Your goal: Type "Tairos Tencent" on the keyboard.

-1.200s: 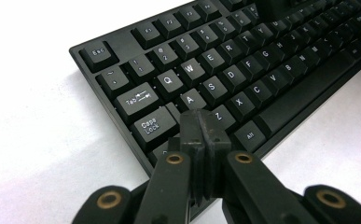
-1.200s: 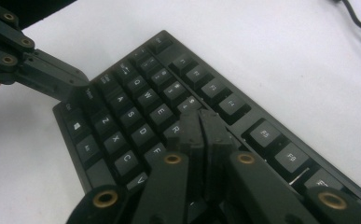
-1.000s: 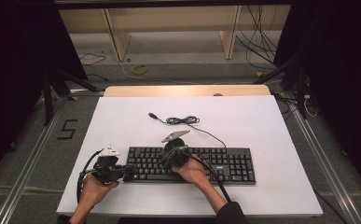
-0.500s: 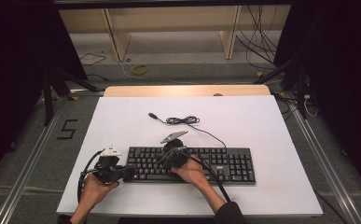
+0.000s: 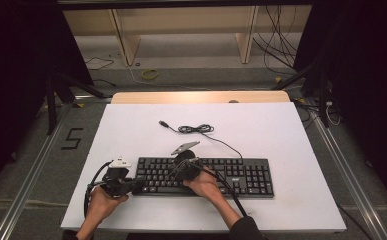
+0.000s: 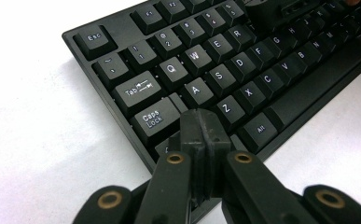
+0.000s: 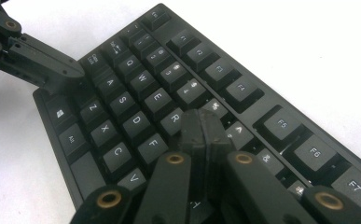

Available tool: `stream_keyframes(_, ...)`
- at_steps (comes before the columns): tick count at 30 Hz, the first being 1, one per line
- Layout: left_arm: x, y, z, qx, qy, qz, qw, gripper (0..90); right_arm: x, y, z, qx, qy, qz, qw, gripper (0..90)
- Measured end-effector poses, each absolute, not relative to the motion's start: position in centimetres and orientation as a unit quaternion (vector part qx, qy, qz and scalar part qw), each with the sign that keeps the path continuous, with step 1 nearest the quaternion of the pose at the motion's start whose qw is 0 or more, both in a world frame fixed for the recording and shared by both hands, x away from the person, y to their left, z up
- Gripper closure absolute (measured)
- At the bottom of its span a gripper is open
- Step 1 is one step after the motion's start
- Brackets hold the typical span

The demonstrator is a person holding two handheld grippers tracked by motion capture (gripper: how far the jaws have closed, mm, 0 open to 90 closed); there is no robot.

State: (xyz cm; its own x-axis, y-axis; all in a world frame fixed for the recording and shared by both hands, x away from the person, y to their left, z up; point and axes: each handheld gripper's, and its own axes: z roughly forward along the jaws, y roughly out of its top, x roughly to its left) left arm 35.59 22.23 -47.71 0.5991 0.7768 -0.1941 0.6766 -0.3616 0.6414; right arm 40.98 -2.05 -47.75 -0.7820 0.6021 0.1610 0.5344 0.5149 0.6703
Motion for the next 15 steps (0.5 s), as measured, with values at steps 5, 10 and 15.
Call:
stream_keyframes(5,35.6,22.3,-47.7,0.822,0.442,0.069,0.352,89.2,41.0,-2.0,-47.7,0.33,0.869,0.368,0.044,90.0)
stream_keyframes(10,35.6,22.5,-47.5,0.817,0.444,0.069,0.36,88.8,41.0,-2.5,-47.5,0.335,0.861,0.381,0.032,88.1)
stream_keyframes(15,35.5,22.4,-47.2,0.815,0.438,0.068,0.373,85.7,40.8,-3.4,-47.1,0.339,0.851,0.399,0.032,83.3)
